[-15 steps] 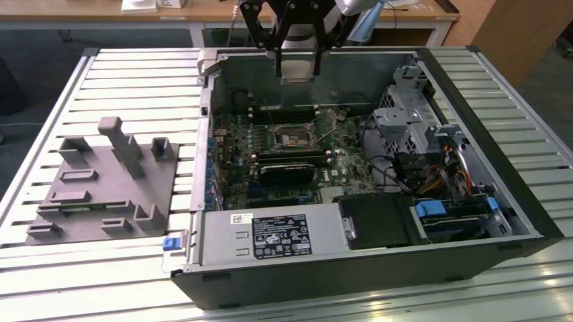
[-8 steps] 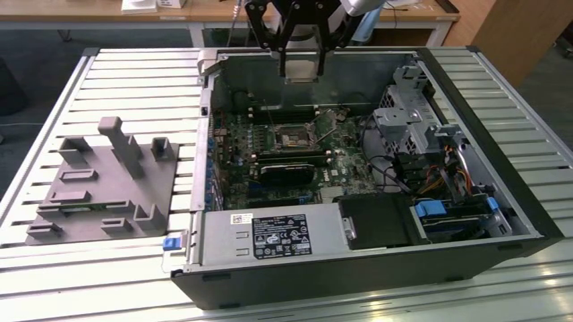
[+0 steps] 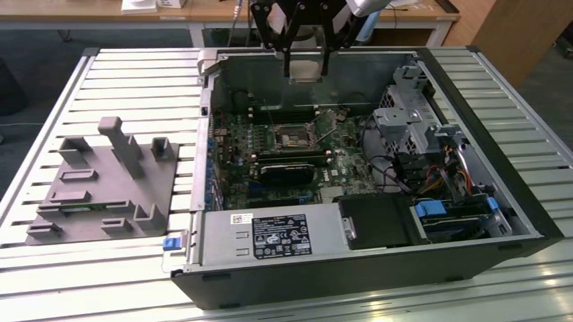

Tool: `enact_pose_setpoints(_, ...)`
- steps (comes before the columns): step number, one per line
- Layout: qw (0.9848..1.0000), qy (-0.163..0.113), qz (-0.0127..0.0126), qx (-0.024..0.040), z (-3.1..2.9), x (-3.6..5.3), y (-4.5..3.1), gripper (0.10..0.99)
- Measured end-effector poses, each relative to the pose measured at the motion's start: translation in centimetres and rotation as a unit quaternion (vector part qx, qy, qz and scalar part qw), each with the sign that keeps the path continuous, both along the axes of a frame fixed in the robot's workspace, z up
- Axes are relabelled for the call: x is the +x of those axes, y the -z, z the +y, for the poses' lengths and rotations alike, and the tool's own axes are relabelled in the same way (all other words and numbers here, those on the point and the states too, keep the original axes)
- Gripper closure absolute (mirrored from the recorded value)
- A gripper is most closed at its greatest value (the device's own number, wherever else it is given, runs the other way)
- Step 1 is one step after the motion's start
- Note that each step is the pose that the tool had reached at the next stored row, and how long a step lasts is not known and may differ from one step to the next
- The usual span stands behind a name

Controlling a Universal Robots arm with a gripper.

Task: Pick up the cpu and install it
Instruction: 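Pick up the cpu and move it towards the insertion slot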

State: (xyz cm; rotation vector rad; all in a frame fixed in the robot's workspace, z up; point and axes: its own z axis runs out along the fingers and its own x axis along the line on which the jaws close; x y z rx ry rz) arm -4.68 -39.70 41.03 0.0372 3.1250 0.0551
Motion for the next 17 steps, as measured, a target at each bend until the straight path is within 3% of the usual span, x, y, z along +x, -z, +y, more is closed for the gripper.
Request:
enact_pose_setpoints(6,1.0,0.0,0.0,0.0,0.31,0.39,0.07,0.549)
enact_pose_setpoints(17,1.0,0.0,-0.0004,0.0,2.31,1.33,0.18,0.549)
